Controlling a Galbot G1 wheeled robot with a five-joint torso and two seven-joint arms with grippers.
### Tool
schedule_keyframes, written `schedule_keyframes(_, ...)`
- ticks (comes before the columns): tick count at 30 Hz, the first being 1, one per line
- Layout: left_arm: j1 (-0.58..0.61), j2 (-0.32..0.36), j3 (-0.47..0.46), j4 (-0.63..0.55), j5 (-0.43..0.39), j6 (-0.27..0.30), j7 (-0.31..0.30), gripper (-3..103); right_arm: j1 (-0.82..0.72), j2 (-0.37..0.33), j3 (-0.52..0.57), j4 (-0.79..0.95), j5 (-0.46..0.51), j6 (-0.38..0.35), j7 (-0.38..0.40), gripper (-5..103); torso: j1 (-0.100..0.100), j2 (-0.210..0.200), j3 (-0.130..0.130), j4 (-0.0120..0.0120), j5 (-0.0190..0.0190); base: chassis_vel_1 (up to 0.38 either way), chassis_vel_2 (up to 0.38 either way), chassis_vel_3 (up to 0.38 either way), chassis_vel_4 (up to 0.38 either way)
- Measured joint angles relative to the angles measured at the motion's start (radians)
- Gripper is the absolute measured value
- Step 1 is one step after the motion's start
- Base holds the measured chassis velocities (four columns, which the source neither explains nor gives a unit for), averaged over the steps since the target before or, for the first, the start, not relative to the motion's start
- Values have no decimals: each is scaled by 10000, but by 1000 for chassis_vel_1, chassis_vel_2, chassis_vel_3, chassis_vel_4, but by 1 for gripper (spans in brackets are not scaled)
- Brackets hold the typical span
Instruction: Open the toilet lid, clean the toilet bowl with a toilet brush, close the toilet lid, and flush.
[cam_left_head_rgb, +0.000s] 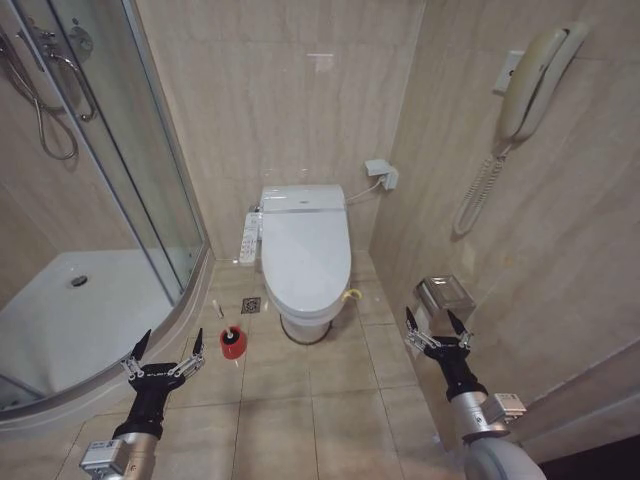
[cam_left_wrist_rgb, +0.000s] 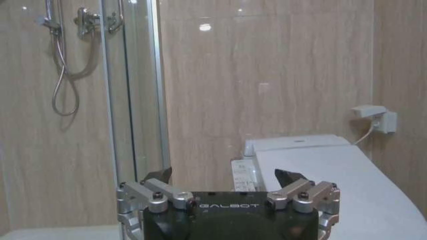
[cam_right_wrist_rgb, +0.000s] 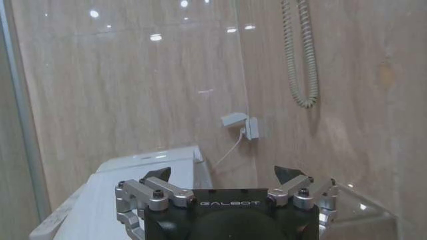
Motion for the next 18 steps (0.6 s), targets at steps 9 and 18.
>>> schedule_keyframes(9,-2,0,0,0,0,0,0,100,212,-68,118,-112,-251,-95,634,100,8,-2,2,-3,-2,-210,192,197,-191)
schedule_keyframes(18,0,0,0,0,0,0,0,100,311,-92,338,-341,-389,415,151,100,2,-3,1,3,1,-76,73,56,-58)
